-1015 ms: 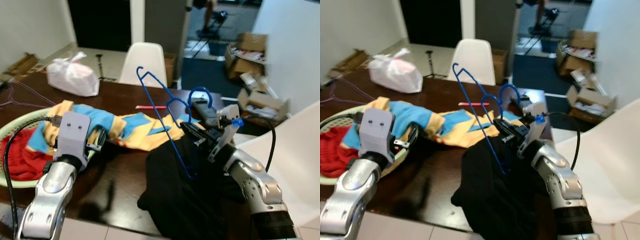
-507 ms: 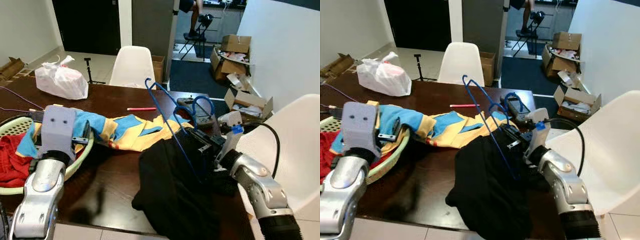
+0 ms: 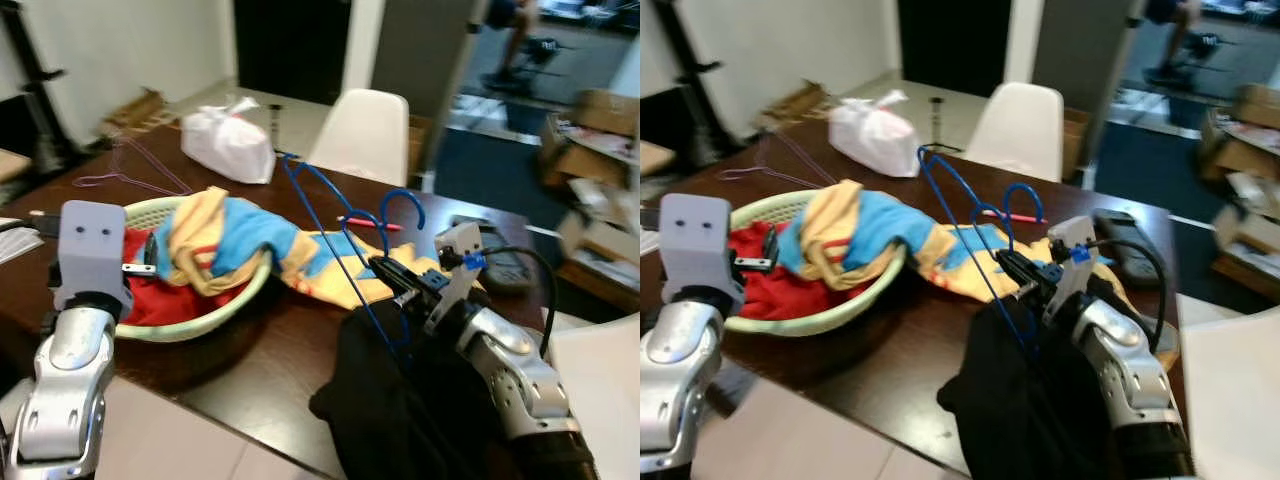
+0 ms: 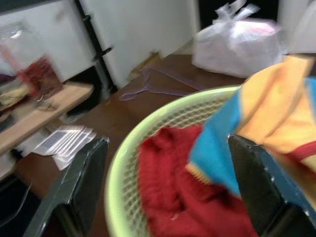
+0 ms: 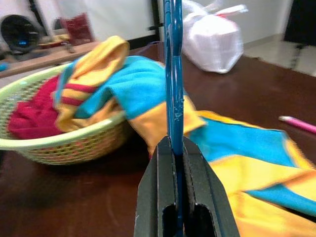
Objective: Hang hanger
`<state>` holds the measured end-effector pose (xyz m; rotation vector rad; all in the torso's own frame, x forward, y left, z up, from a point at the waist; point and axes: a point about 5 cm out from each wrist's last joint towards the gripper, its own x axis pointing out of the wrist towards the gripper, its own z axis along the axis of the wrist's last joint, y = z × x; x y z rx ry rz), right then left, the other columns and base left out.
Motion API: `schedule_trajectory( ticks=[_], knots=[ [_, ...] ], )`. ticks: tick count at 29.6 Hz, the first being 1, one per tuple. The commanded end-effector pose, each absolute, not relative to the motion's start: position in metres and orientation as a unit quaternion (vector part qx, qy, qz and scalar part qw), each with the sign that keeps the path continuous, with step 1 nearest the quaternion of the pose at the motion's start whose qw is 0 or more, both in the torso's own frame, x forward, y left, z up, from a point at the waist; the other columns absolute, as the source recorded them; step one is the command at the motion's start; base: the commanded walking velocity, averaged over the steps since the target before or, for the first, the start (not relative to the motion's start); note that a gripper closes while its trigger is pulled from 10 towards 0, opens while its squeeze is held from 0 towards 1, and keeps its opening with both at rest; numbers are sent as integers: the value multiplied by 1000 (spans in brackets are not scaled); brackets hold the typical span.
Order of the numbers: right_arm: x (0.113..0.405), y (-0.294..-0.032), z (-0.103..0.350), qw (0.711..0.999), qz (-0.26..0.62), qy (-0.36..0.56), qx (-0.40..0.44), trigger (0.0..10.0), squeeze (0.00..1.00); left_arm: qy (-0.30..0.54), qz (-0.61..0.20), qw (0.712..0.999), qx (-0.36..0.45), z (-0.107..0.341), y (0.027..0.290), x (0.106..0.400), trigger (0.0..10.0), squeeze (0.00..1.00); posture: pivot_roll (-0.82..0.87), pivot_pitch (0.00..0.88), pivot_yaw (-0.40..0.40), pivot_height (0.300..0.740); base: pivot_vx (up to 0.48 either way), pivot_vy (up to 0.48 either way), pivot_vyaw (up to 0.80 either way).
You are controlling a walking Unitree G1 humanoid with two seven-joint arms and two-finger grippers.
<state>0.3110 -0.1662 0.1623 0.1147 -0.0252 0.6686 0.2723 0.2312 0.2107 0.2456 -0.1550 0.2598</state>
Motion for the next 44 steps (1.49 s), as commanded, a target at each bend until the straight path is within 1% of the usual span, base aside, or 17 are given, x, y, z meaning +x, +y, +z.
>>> schedule_trajectory(
  ticks=[1,4,11,12,13,14,15,16,18,20,22,30,32,34,44],
  knots=[
    [311,-169,159,945,321,-10,61,10000,0,-88,86,987,106,213,217,280,10000,0,103,8,-73,740,0,0,0],
    [313,-169,158,946,318,-8,62,10000,0,-96,59,989,92,216,211,285,10000,0,101,8,-73,740,0,0,0],
    [314,-169,158,948,313,-8,65,10000,0,-98,52,991,73,218,215,292,10000,0,95,9,-77,740,0,0,0],
    [314,-169,158,949,310,-8,65,10000,0,-97,60,992,61,217,223,300,10000,0,87,9,-79,740,0,0,0],
    [314,-169,158,949,310,-8,65,10000,0,-97,60,992,61,217,223,300,10000,0,87,9,-79,740,0,0,0],
    [314,-170,158,949,308,-9,65,10000,0,-92,74,991,56,215,232,308,10000,0,80,11,-84,740,0,0,0],
    [314,-170,158,949,308,-9,65,10000,0,-92,74,991,56,215,232,308,10000,0,80,11,-84,740,0,0,0],
    [314,-171,159,950,306,-9,65,10000,0,-88,83,991,53,214,238,314,10000,0,80,11,-84,740,0,0,0],
    [314,-171,159,950,306,-9,65,10000,0,-88,83,991,53,214,238,314,10000,0,80,11,-84,740,0,0,0],
    [312,-173,160,952,298,-11,60,10000,0,-73,98,991,49,211,251,328,10000,0,49,13,-73,740,0,0,0],
    [309,-176,160,955,290,-10,58,10000,0,-65,98,992,39,209,255,336,10000,0,36,15,-67,740,0,0,0],
    [307,-179,160,956,287,-8,56,10000,0,-60,93,993,28,209,256,342,10000,0,15,17,-59,740,0,0,0],
    [304,-181,161,957,284,-8,55,10000,0,-59,89,994,22,210,256,346,10000,0,-9,19,-49,740,0,0,-800],
    [301,-184,162,959,279,-7,51,10000,0,-59,82,995,15,211,255,354,10000,0,-16,23,-46,740,0,0,0],
    [300,-184,162,959,278,-5,47,10000,0,-52,91,994,14,207,258,358,10000,0,-23,28,-45,740,0,0,0]
  ],
)
